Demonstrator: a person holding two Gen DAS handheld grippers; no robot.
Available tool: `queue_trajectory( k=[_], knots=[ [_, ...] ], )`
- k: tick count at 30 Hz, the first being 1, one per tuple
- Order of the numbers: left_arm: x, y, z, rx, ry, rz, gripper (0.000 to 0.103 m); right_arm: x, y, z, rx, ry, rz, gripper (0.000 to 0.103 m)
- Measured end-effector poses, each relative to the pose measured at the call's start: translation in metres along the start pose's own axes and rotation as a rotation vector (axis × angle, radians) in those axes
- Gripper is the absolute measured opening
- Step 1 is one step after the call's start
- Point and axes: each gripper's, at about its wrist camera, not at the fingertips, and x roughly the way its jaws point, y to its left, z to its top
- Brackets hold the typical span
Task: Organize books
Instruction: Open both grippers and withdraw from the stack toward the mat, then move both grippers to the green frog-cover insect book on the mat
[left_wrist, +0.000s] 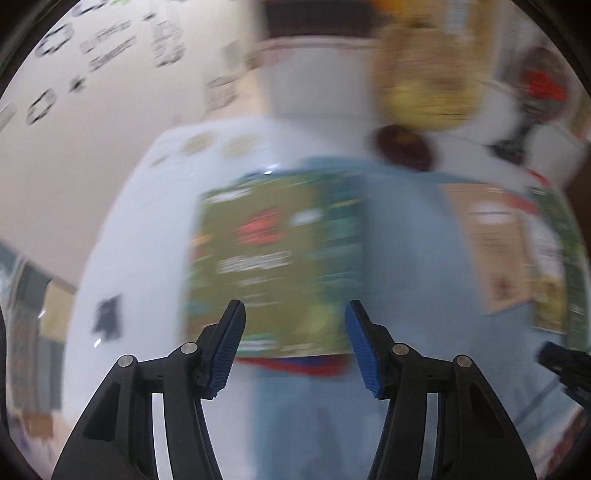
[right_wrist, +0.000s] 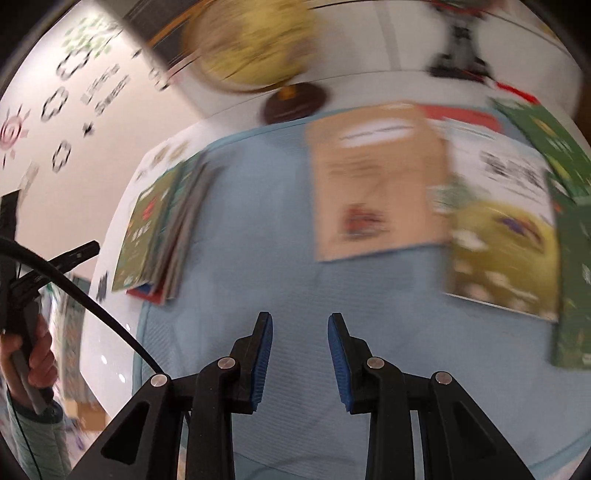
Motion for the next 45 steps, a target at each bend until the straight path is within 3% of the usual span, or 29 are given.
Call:
queue_trajectory(
  k=[4,8,12,16,20,23,27,32,39,44,45],
  knots=[
    [-0.018,-0.097,0.014,0.091,-0.041,-0.141,0.067,-0.034,-0.065,0.011,0.065,-0.036,-0.013,0.032],
    [-0.027,-0.202,0.023,0.2,-0.053,-0.279,0.067,-0.076,-0.131,0.019,0.125,-0.103,-0.041,0.058],
    [-0.022,-0.283,0.03,0.239,-0.049,-0.358,0.067,-0.109,-0.192,0.031,0.129,-0.133,-0.095,0.058],
    [-0.003,-0.348,0.044,0.17,0.005,-0.463,0.067,-0.136,-0.249,0.049,0.153,-0.17,-0.127,0.058],
    [0.023,-0.397,0.054,0.144,0.034,-0.479,0.066,-0.149,-0.305,0.066,0.197,-0.203,-0.14,0.058],
    [0.045,-0.424,0.058,0.139,0.06,-0.448,0.065,-0.143,-0.343,0.078,0.239,-0.208,-0.162,0.057],
    [0.075,-0.452,0.063,0.138,0.085,-0.396,0.064,-0.122,-0.381,0.106,0.245,-0.193,-0.199,0.037],
    [0.109,-0.47,0.067,0.105,0.14,-0.402,0.064,-0.092,-0.408,0.135,0.227,-0.19,-0.26,0.035],
    [0.134,-0.488,0.068,0.106,0.173,-0.427,0.063,-0.057,-0.419,0.153,0.184,-0.136,-0.273,0.035],
    [0.133,-0.492,0.066,0.14,0.177,-0.459,0.063,-0.057,-0.393,0.145,0.105,-0.122,-0.197,0.035],
    [0.133,-0.491,0.066,0.139,0.175,-0.458,0.063,-0.058,-0.385,0.143,0.073,-0.126,-0.216,0.035]
  ],
)
